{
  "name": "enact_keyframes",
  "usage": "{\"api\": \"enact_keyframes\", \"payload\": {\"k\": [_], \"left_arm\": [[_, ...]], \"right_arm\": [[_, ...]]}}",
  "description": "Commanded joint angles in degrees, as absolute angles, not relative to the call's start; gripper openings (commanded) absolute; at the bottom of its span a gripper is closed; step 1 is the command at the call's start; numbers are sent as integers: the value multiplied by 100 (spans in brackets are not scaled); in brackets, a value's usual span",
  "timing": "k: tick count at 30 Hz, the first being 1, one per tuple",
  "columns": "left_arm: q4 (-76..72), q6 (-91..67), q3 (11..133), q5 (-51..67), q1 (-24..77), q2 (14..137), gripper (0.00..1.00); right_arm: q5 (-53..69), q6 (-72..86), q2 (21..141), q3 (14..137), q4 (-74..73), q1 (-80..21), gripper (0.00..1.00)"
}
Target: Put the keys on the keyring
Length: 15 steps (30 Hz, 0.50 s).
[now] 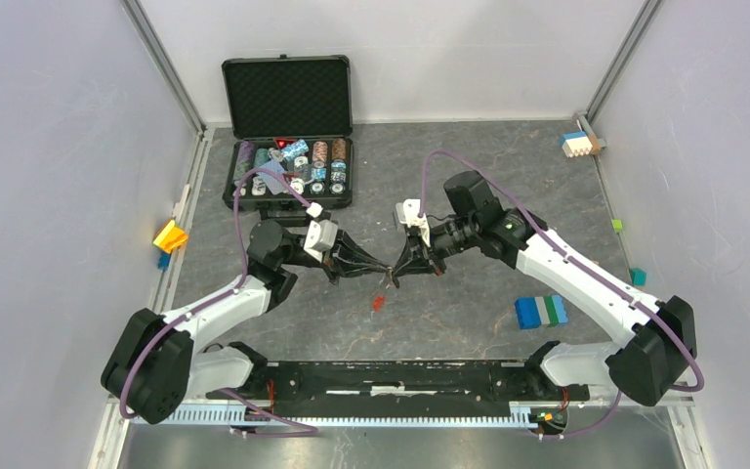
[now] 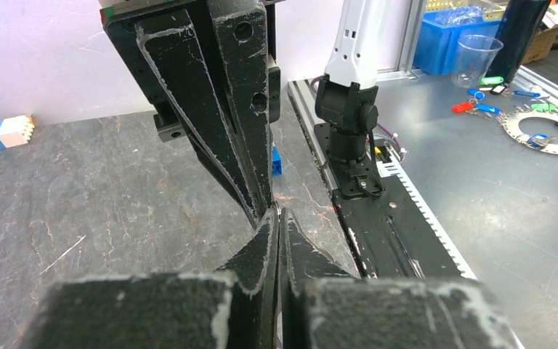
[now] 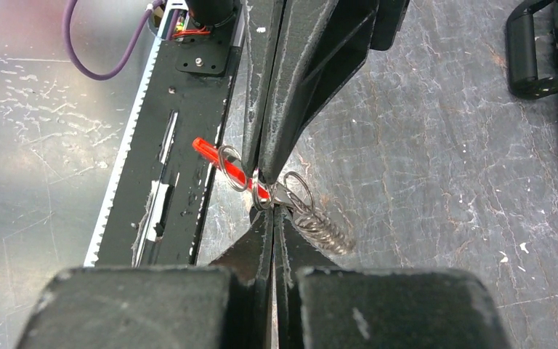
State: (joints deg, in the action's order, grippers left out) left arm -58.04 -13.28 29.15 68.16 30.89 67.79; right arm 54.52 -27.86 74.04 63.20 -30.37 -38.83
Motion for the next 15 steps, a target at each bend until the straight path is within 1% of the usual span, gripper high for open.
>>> {"api": "enact_keyframes", "payload": {"k": [1,4,7,9,11,15], "left_arm": [[-6284,-1573,2900,6939,3140,6785,2],[-6285,-1582,2892,6943,3146,6785,2],[-6284,-1582,2884,6952,3156,6802,2],[-6284,-1582,2882,6952,3155,6809,2],[-6276,-1567,2862,6961,3158,6804,2],[-6262,-1558,2862,6971,3155,6787,2]], "right_arm": [[5586,-2740,7445,6451,-2768,-3951,0],[5590,-2742,7458,6469,-2753,-3971,0],[5573,-2733,7473,6497,-2759,-3981,5],[5528,-2800,7464,6541,-2841,-3977,13],[5375,-2917,7419,6632,-3011,-3981,23],[4971,-3156,7173,6706,-3212,-3981,33]]}}
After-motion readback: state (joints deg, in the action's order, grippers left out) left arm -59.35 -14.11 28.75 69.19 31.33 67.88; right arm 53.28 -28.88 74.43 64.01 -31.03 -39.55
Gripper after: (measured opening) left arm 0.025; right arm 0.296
